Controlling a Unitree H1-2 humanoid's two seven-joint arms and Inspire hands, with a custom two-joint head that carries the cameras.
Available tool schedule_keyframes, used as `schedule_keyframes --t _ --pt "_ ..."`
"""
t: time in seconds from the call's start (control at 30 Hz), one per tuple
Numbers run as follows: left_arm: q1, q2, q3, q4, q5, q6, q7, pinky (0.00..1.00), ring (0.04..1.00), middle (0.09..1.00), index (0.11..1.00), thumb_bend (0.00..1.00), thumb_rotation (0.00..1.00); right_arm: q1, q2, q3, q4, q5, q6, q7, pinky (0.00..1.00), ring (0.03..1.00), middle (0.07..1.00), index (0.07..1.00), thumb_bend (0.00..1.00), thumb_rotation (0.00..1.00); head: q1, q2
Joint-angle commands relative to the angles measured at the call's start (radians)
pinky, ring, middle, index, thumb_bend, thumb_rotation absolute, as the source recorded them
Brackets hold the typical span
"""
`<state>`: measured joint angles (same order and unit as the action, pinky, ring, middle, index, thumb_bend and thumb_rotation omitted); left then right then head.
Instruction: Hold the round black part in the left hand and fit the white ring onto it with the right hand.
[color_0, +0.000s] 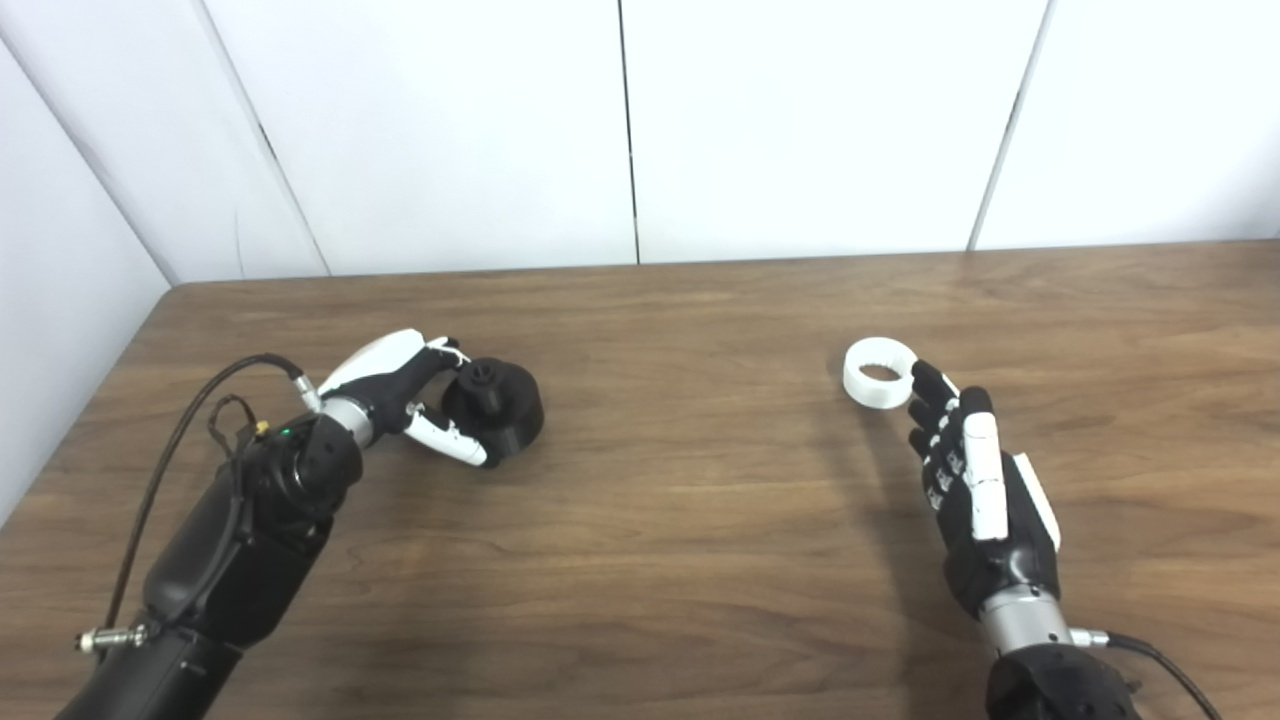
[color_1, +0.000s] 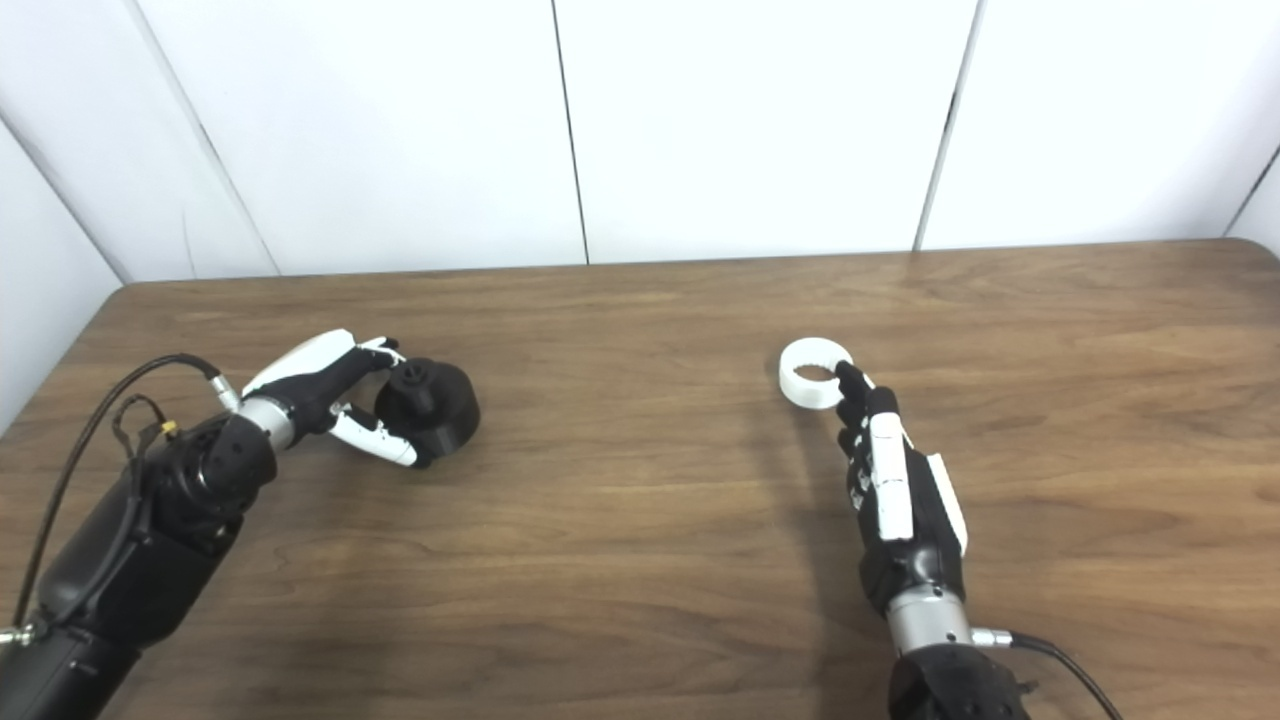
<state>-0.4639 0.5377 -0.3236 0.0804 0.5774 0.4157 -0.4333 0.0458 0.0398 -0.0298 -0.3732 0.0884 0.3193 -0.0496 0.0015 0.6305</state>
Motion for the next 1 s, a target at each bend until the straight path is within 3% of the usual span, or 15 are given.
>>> schedule_keyframes --t 0.0,0.33,0.63,0.97 --pt "-0.032 0.015 0.01 -0.054 0.022 0.007 0.004 1.0 1.0 1.0 0.75 0.91 0.27 0.012 0.006 0.005 -0.026 0.0 -0.026 0.006 1.0 0.982 0.963 0.91 0.57 1.0 0.001 0.001" --pt "0.009 -0.013 -0.018 -0.155 0.045 0.01 -0.013 0.97 1.0 1.0 0.738 0.89 0.25 0.011 0.005 0.009 -0.031 -0.007 -0.014 0.004 1.0 0.981 0.964 0.91 0.58 1.0 0.001 0.006" --pt "0.051 -0.051 -0.041 -0.25 0.083 0.017 -0.041 1.0 1.0 1.0 0.731 0.9 0.25 0.009 0.006 0.012 -0.034 -0.005 -0.009 0.008 1.0 0.984 0.967 0.913 0.56 1.0 -0.001 0.009" --pt "0.072 -0.08 -0.05 -0.282 0.11 0.013 -0.07 1.0 1.0 1.0 0.735 0.9 0.27 0.009 0.009 0.007 -0.042 -0.005 -0.003 0.002 1.0 0.986 0.965 0.912 0.57 1.0 0.0 0.012"
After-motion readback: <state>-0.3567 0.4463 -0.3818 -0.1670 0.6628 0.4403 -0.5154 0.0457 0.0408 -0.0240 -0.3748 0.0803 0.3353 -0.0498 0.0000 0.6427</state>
